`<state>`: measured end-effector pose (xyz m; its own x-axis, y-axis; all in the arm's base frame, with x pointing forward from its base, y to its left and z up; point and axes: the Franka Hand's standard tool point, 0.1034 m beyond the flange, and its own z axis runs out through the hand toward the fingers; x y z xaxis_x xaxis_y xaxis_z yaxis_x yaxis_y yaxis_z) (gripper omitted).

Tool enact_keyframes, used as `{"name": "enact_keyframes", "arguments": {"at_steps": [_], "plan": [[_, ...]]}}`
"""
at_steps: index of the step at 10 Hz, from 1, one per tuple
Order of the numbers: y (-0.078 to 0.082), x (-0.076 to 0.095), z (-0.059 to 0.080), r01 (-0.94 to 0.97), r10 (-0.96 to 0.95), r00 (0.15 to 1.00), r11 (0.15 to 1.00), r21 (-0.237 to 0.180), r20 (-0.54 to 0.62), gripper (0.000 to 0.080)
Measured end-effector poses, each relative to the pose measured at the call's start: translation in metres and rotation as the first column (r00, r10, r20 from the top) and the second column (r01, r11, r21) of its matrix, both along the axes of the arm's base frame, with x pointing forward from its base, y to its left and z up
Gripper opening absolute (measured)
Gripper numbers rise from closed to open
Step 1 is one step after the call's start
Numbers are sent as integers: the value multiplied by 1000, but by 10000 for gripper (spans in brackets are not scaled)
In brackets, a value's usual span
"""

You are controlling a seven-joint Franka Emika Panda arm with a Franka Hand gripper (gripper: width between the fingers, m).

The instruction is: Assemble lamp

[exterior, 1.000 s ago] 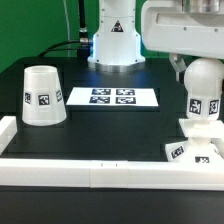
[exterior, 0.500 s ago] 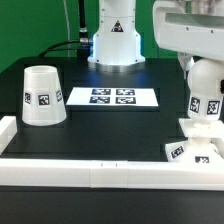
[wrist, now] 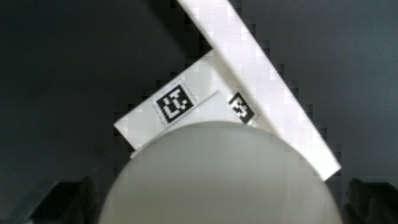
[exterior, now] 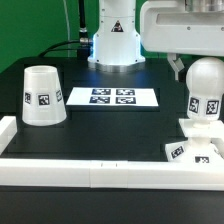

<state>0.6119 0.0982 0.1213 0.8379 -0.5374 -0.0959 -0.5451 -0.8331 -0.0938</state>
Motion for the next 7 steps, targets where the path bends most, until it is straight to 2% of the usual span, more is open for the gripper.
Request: {"name": "enact_keyframes", "arguments": {"at_steps": [2,3,5,7], "plan": [[-1,0,0,-174,174,985,985,-6,19,699],[-2,-1,1,-317,318,948,948,-33,26,699],[-5,1,2,-560,563,825,826,-69,41,699],[-6,2,2,-669,673,738,739,-76,49,699]]}}
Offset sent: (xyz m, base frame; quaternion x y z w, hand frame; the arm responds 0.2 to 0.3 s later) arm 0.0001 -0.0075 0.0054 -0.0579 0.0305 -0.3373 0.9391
